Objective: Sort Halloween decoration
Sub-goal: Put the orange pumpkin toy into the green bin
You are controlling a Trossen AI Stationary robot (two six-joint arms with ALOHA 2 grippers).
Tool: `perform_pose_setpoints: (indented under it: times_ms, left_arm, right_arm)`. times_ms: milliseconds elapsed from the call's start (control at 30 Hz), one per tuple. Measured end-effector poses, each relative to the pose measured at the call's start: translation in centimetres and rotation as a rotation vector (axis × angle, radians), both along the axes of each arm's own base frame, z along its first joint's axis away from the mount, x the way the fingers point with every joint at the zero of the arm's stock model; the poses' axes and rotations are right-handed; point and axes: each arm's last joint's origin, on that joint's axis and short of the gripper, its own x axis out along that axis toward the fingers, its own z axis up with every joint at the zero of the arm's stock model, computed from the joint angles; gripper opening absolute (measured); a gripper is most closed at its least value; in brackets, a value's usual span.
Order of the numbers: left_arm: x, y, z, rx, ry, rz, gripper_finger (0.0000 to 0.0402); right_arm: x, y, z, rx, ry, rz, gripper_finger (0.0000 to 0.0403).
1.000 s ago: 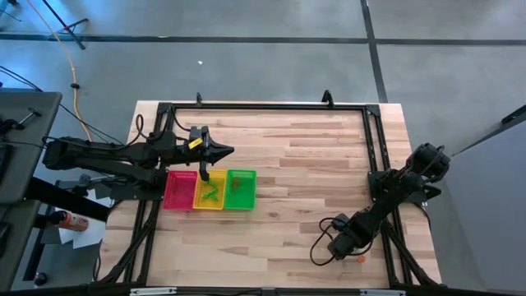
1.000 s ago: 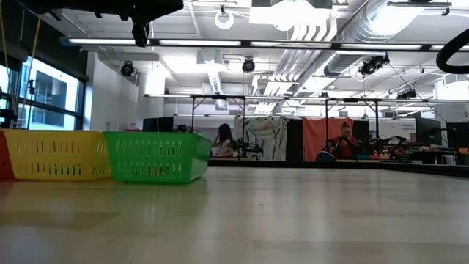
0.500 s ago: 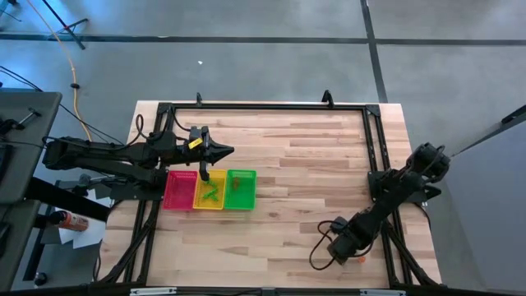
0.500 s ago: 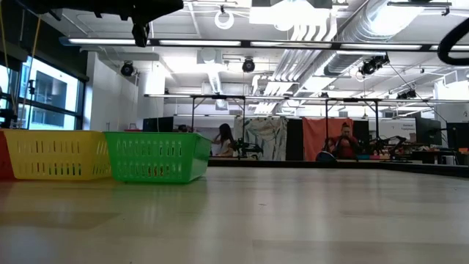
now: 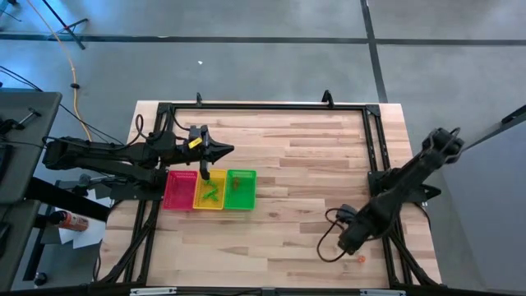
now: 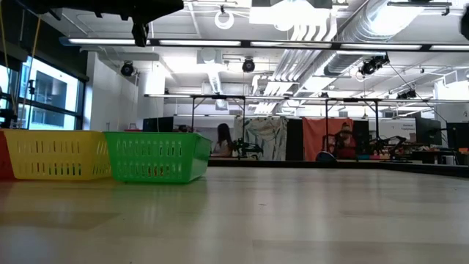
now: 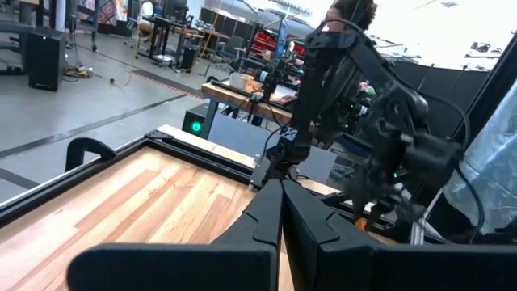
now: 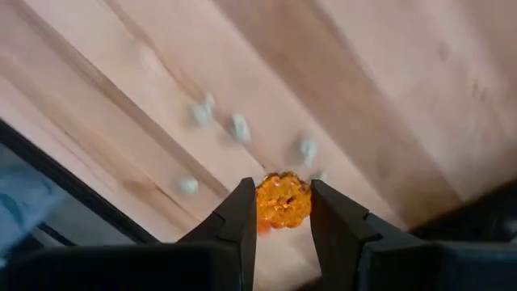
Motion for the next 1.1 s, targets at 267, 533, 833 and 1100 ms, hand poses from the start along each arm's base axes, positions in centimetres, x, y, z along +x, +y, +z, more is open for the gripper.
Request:
perform_pose_setpoints:
  times_ms: [267,533,833,1100]
  left_arm:
    - [0.0,0.0,0.0,-0.045,-0.010,0.000,0.0000]
    - [0.0,0.0,0.1,-0.101,-0.027,-0.001,0.0000]
    - [0.0,0.0,0.3,-0.101,-0.047,-0.002,0.0000]
    - [0.0,-0.2,0.3,0.060,-0.023,-0.060,0.0000]
  right_arm:
    - [1.4,-2.5,2.5,-0.118,-0.343,0.017,0.0085]
    - [6.7,-5.4,3.7,-0.294,-0.703,0.232,0.0085]
    - [12.0,-11.3,8.1,-0.562,-1.204,0.247,0.0085]
    - [13.1,-14.8,11.0,-0.658,-1.490,0.231,0.0085]
